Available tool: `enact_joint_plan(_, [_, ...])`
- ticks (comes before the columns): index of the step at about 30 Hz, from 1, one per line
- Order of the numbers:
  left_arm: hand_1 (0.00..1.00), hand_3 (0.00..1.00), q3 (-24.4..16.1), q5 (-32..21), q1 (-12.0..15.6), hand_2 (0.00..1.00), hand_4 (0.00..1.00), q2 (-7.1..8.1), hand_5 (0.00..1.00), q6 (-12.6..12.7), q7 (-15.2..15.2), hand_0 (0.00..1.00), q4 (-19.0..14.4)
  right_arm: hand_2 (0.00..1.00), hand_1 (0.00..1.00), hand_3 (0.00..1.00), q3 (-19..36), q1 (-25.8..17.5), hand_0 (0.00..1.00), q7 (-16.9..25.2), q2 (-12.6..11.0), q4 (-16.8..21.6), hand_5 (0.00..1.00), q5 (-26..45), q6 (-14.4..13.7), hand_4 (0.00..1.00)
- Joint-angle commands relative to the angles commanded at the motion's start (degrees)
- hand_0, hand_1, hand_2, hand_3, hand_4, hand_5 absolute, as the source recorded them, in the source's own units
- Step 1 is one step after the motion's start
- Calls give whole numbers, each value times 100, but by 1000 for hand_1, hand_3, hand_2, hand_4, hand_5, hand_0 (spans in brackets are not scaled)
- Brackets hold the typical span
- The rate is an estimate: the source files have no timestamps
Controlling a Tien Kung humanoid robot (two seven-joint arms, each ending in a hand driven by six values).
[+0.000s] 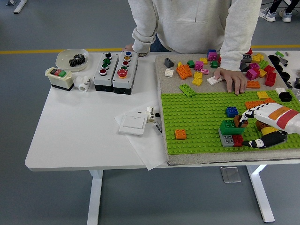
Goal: Pick up the brick,pile it on top of brick,press brick,pick up the brick,pile it on top of brick,press brick
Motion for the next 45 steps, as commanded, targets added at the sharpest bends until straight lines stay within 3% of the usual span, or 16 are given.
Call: enact_joint_plan(45, [736,598,-5,23,15,735,663,3,591,-5,11,756,-3,746,712,647,58,5,728,-37,-35,86,592,-38,86,881])
